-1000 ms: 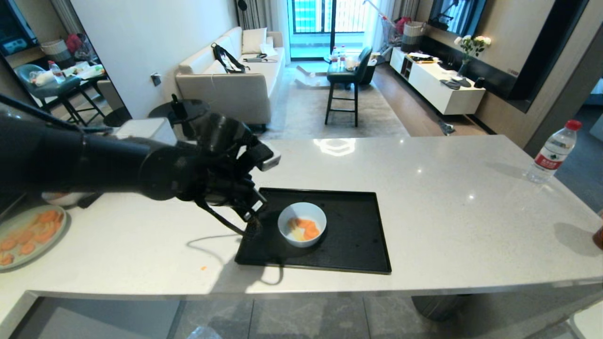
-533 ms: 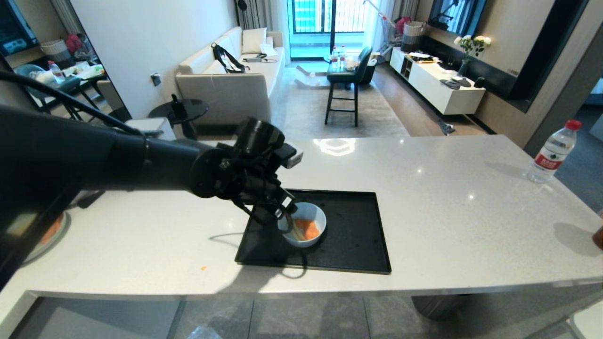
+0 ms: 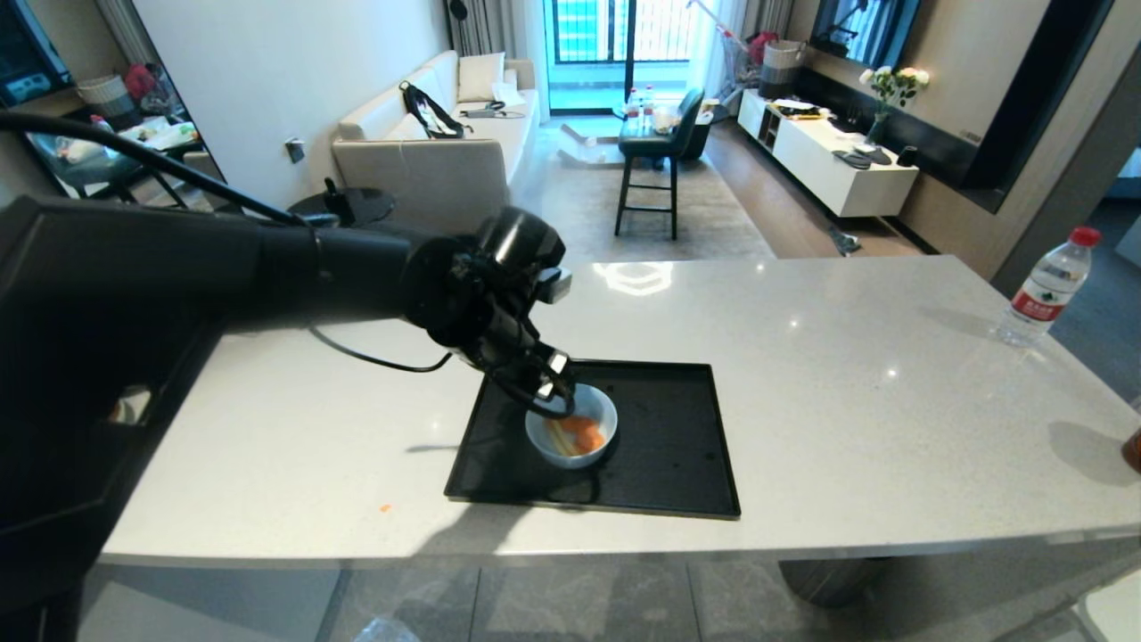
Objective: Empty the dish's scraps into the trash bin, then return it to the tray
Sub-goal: Pick up the bowl with leftover food
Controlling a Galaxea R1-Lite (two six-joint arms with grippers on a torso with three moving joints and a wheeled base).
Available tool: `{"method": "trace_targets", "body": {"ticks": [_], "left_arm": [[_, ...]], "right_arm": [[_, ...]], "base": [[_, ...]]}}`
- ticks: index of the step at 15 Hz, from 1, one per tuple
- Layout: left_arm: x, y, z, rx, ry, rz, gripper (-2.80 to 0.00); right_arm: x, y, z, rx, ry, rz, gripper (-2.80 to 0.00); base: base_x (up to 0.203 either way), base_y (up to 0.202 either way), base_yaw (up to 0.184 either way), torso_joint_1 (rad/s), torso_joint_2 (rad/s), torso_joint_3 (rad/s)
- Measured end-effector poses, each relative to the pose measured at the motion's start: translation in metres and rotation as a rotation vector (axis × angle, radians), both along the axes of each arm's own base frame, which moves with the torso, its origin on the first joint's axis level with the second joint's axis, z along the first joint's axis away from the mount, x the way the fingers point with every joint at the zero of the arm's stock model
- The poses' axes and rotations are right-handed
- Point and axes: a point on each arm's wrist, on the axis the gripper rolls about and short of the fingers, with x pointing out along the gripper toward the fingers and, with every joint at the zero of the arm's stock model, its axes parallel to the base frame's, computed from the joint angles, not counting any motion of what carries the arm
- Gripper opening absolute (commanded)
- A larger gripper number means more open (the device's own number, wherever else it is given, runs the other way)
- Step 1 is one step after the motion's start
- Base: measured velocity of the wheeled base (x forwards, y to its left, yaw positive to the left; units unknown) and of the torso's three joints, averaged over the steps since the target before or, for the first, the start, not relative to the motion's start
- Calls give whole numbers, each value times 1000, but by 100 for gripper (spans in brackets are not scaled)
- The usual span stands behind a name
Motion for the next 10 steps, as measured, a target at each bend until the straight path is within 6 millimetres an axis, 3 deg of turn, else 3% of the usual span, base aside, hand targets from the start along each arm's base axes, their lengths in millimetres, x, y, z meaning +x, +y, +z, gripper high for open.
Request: {"method": "trace_targets", "body": {"ticks": [4,10], "left_arm": [[10,-7,4,-62,53,104,0],[33,-1,-25,-69,105,238,0]], "right_arm": [[0,0,0,0,0,0,-280],[0,0,0,0,0,0,-280]], "base": [[0,0,0,0,0,0],[0,0,0,0,0,0]]}}
